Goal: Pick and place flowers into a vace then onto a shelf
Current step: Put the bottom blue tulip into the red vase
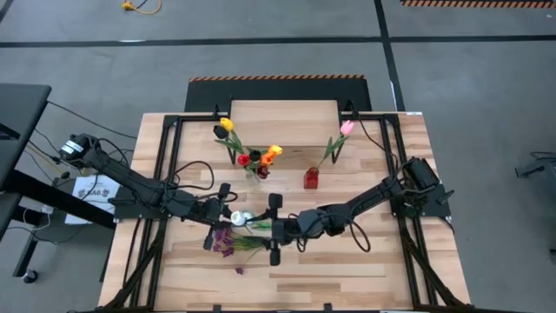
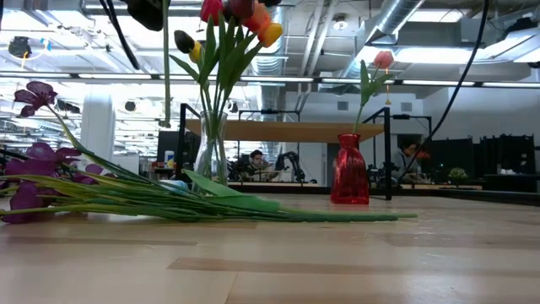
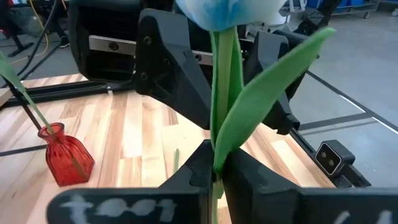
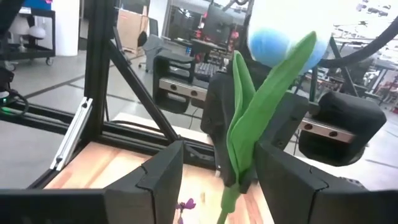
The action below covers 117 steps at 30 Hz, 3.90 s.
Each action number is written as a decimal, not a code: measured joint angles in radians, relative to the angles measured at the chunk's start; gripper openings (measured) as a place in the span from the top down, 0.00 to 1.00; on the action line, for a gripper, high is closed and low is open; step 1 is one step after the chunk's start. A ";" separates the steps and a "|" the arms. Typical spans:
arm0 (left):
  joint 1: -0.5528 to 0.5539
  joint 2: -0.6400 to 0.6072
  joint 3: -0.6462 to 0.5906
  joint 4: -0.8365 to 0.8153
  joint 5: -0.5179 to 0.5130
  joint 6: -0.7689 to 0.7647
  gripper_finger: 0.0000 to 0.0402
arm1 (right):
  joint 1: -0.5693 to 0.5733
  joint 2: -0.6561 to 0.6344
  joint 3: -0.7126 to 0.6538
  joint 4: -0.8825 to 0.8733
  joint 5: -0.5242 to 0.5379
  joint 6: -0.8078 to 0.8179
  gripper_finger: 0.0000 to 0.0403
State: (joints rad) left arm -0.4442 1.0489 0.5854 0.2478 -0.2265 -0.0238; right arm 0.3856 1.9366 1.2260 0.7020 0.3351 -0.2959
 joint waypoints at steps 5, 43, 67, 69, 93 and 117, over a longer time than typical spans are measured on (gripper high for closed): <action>0.000 0.000 0.000 0.000 0.002 -0.001 0.98 | -0.008 0.000 0.005 0.002 0.000 0.016 0.54; -0.016 0.002 -0.003 0.057 -0.094 -0.005 0.79 | -0.047 -0.005 0.007 0.012 -0.045 0.112 1.00; -0.133 -0.181 0.000 -0.007 -0.026 -0.123 0.51 | 0.099 -0.113 -0.001 -0.147 0.094 0.059 1.00; -0.158 -0.202 0.000 -0.002 -0.060 -0.109 0.51 | 0.133 -0.151 -0.010 -0.149 0.116 0.037 1.00; -0.201 -0.225 0.000 -0.013 -0.167 -0.048 0.51 | 0.123 -0.803 -0.850 0.410 0.416 -0.033 1.00; -0.201 -0.224 0.000 -0.026 -0.176 -0.048 0.51 | -0.147 -0.772 -0.854 0.370 0.370 -0.077 1.00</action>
State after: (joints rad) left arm -0.6449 0.8246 0.5850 0.2220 -0.4021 -0.0723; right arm 0.2390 1.1648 0.3717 1.0722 0.7052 -0.3728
